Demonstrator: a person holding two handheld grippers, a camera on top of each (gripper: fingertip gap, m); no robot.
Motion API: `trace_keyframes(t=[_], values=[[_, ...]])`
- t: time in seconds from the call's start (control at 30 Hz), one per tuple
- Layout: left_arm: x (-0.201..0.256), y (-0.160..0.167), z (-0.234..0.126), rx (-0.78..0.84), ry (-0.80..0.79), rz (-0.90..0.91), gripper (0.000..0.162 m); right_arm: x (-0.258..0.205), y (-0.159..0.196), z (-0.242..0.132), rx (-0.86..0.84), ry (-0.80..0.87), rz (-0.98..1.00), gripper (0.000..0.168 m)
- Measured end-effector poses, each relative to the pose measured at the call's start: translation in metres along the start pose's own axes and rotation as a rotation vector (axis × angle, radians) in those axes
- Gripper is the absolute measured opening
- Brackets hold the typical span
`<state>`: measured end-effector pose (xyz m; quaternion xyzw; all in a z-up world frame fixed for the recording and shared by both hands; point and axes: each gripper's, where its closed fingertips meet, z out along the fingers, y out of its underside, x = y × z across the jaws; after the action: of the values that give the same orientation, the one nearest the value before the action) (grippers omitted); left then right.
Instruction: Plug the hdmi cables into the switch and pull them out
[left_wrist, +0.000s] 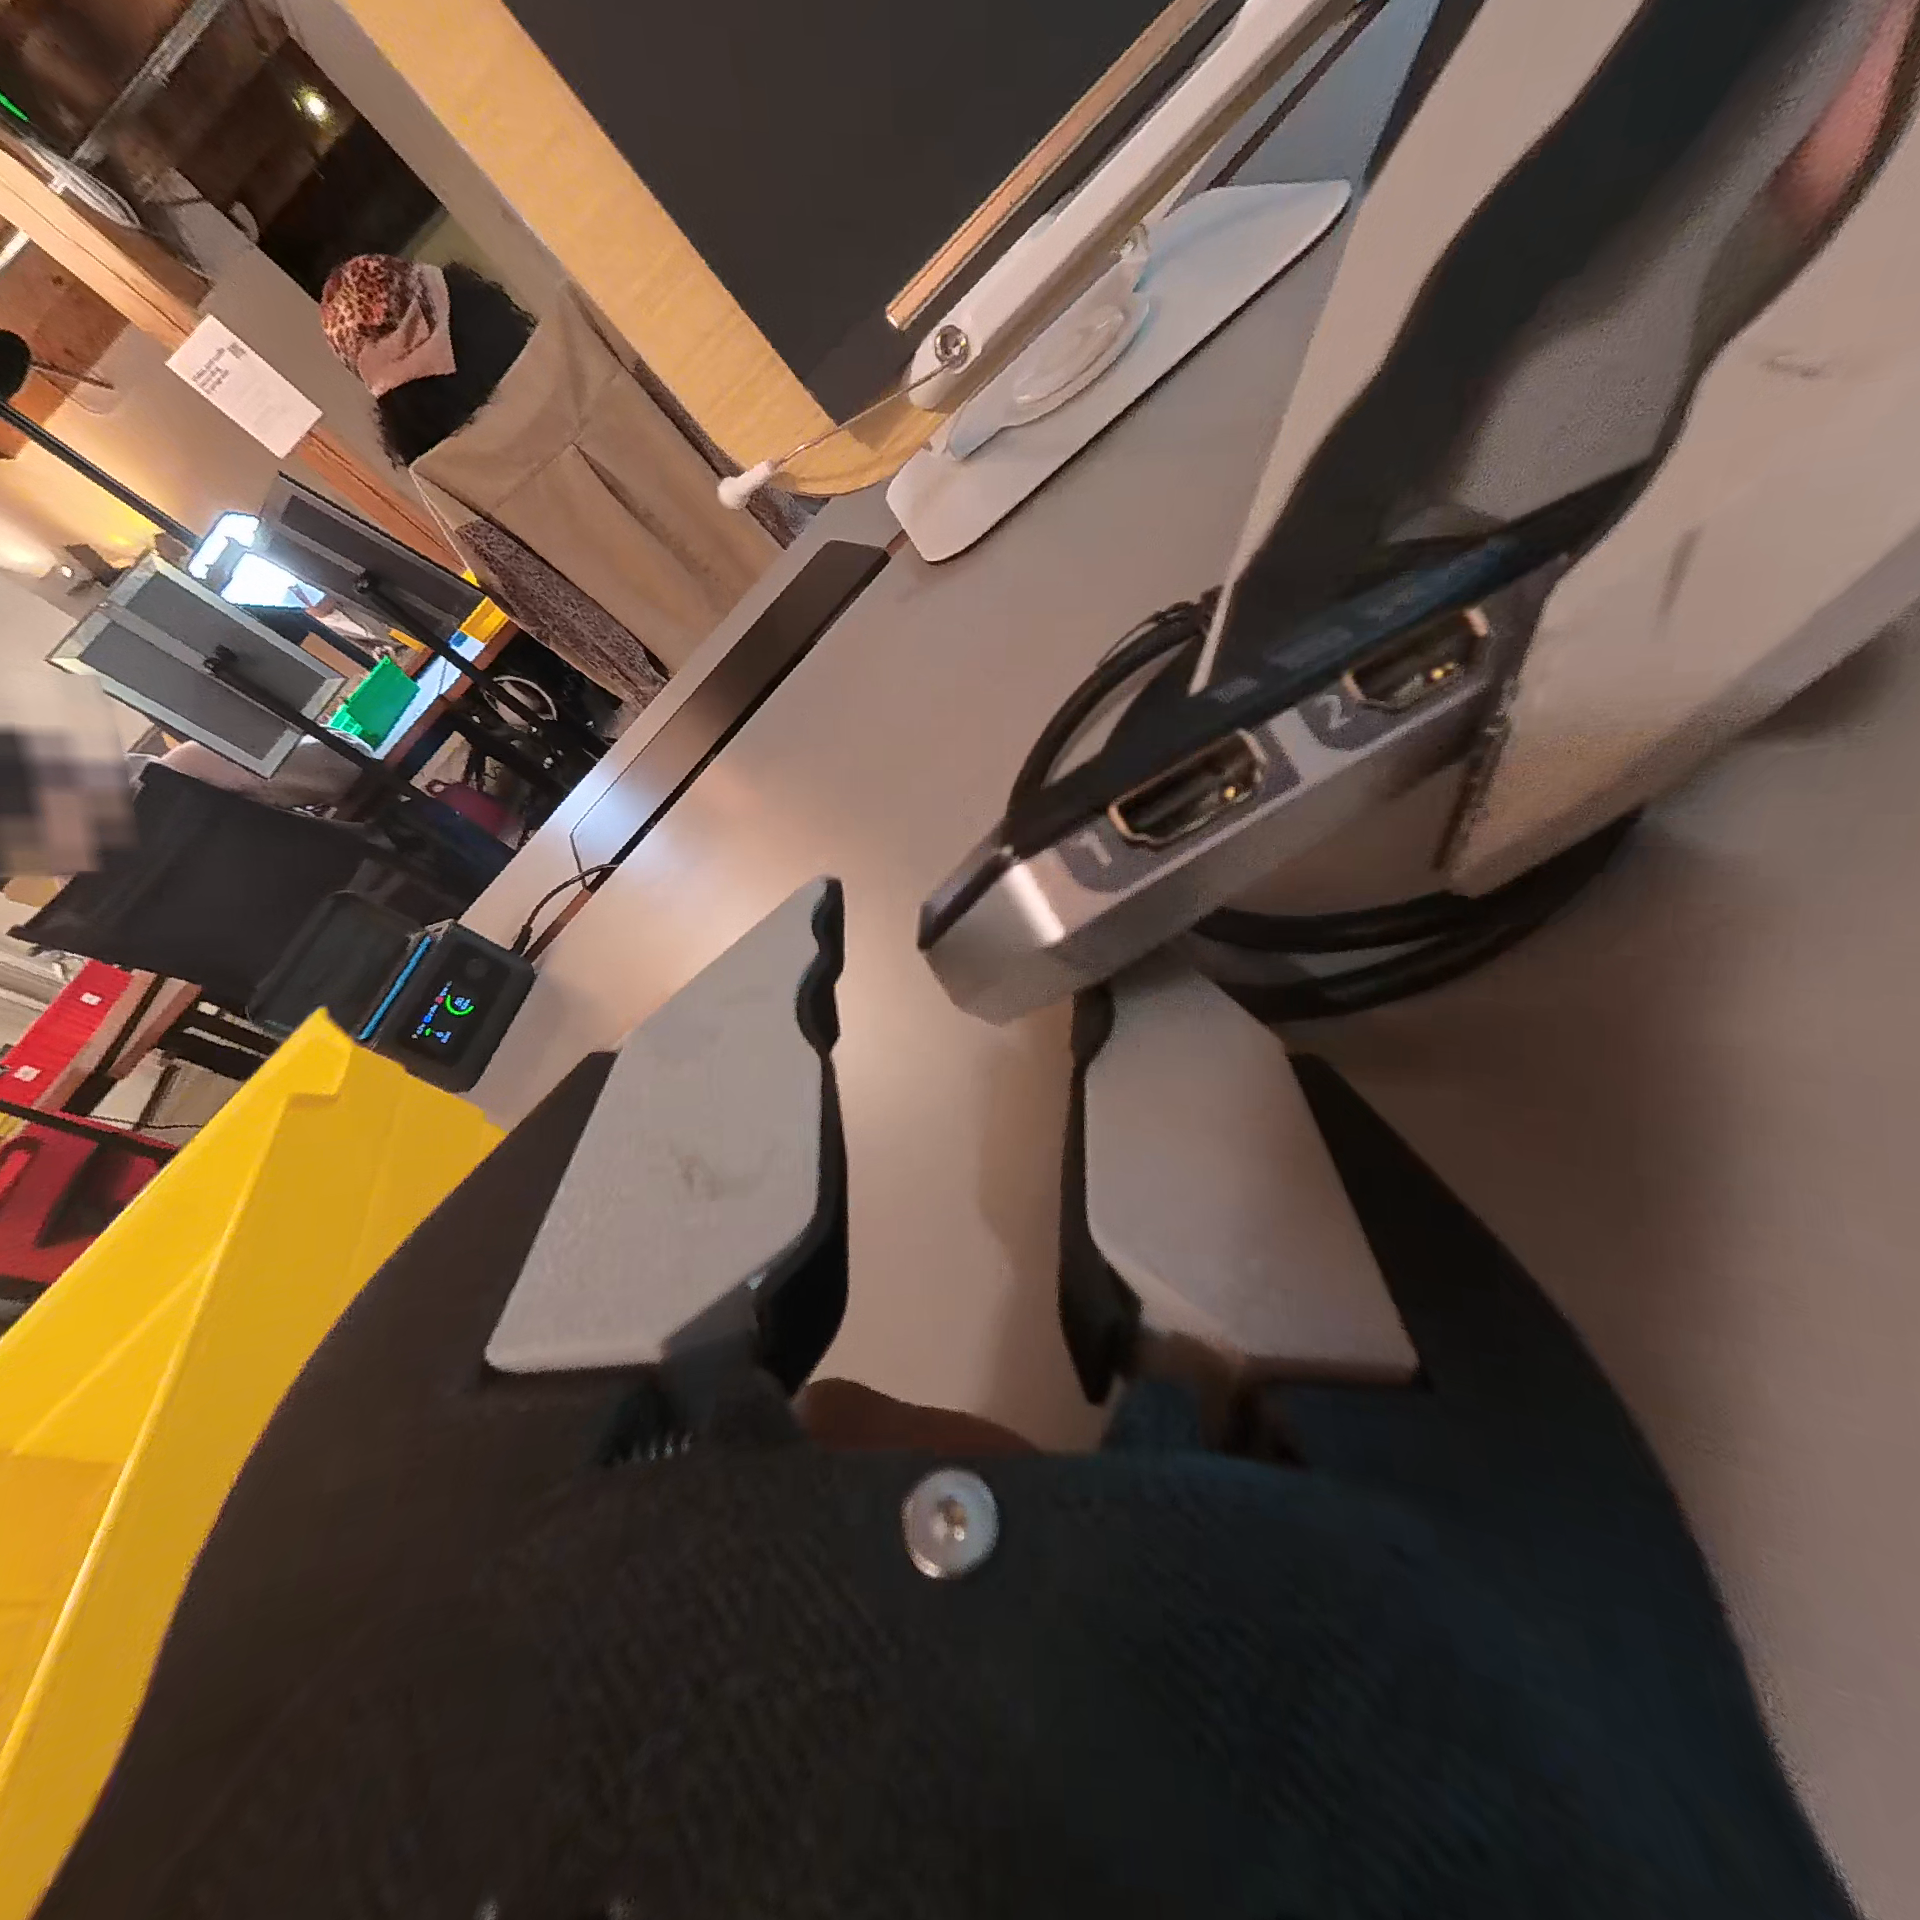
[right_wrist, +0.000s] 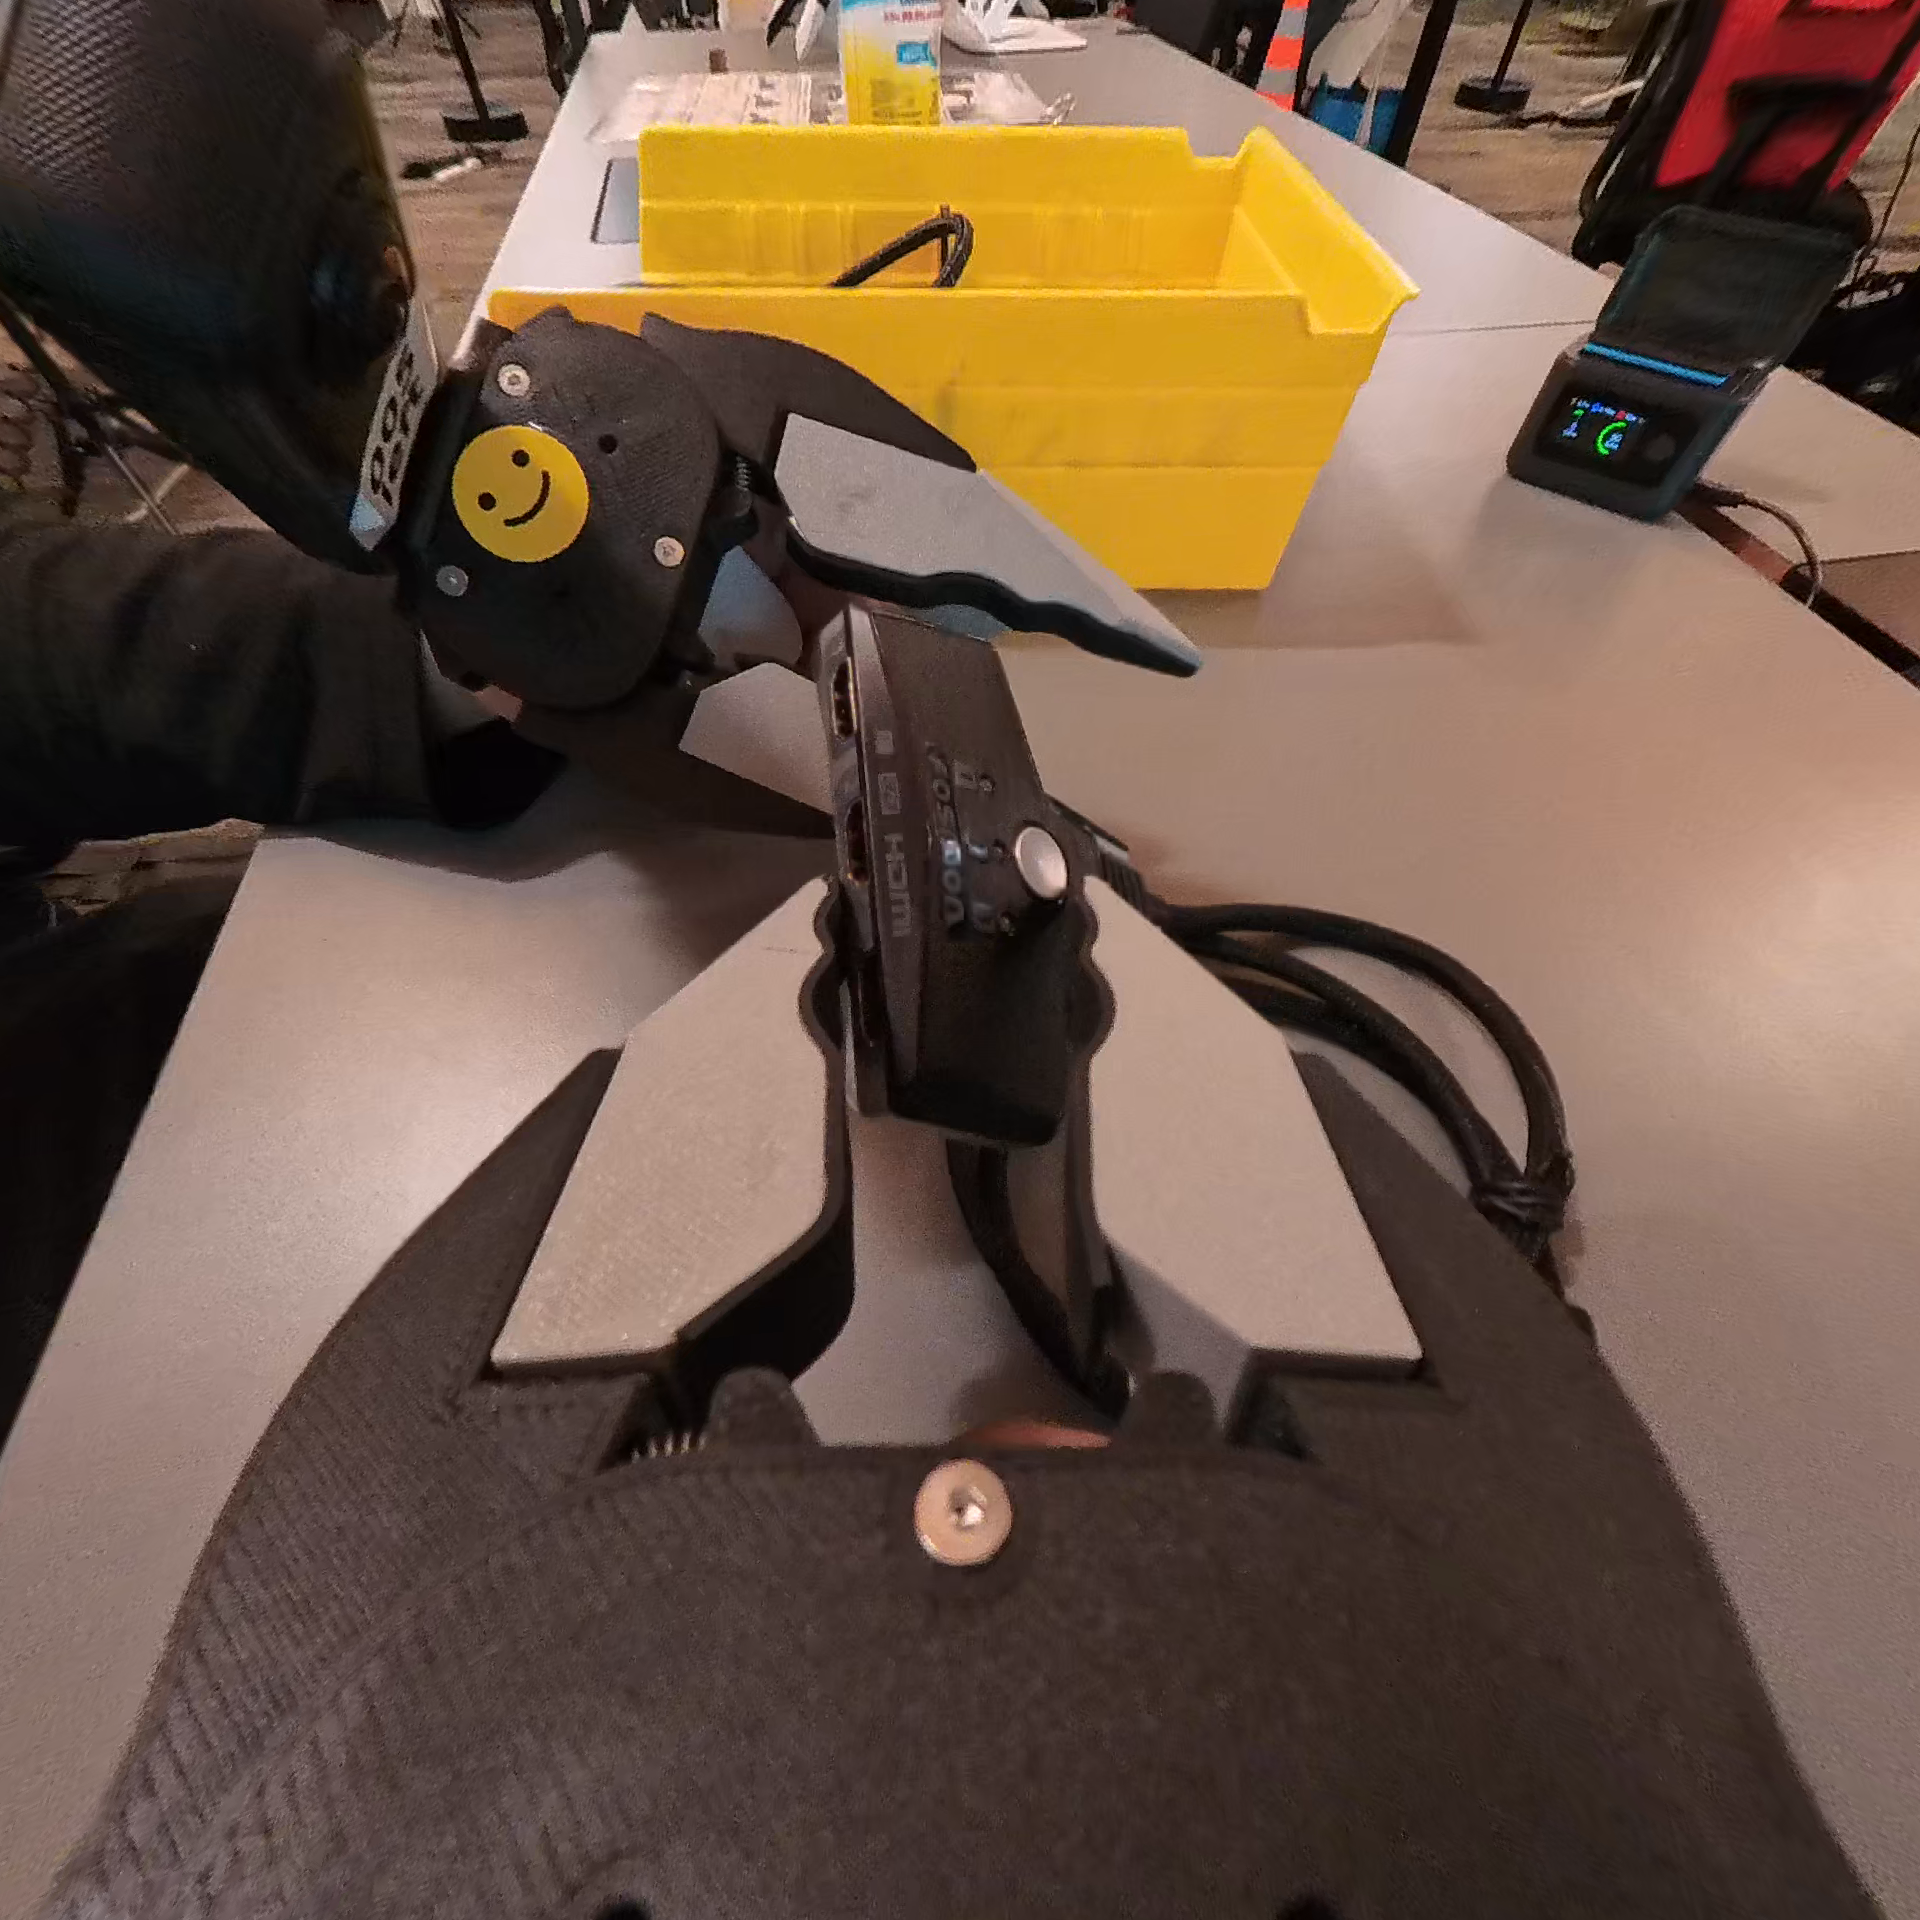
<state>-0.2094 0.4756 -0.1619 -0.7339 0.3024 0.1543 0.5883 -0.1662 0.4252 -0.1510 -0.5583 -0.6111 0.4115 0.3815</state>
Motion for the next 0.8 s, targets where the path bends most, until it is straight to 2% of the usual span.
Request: trace_keyframes(t=[0.17, 0.3, 0.47, 0.6, 0.67, 0.8], values=[[0.009, -0.001, 0.000, 0.002, 0.027, 0.058, 0.008, 0.001, 0.002, 0.000, -0.007, 0.007, -0.004, 0.039], [0.007, 0.000, 0.000, 0.001, 0.025, 0.046, 0.000, 0.003, 0.004, 0.000, -0.015, 0.013, 0.000, 0.039], [0.004, 0.002, 0.000, -0.010, 0.008, 0.035, 0.009, 0.019, 0.012, -0.001, -0.056, 0.097, 0.014, 0.039], [0.000, 0.008, 0.002, -0.046, -0.005, 0.026, 0.014, 0.040, 0.032, -0.003, -0.166, 0.209, 0.007, 0.041], [-0.002, 0.010, 0.002, -0.058, -0.010, 0.018, 0.016, 0.040, 0.036, -0.003, -0.183, 0.203, 0.030, 0.044], [-0.002, 0.011, 0.002, -0.065, -0.010, 0.014, 0.018, 0.033, 0.040, 0.000, -0.190, 0.129, 0.096, 0.038]])
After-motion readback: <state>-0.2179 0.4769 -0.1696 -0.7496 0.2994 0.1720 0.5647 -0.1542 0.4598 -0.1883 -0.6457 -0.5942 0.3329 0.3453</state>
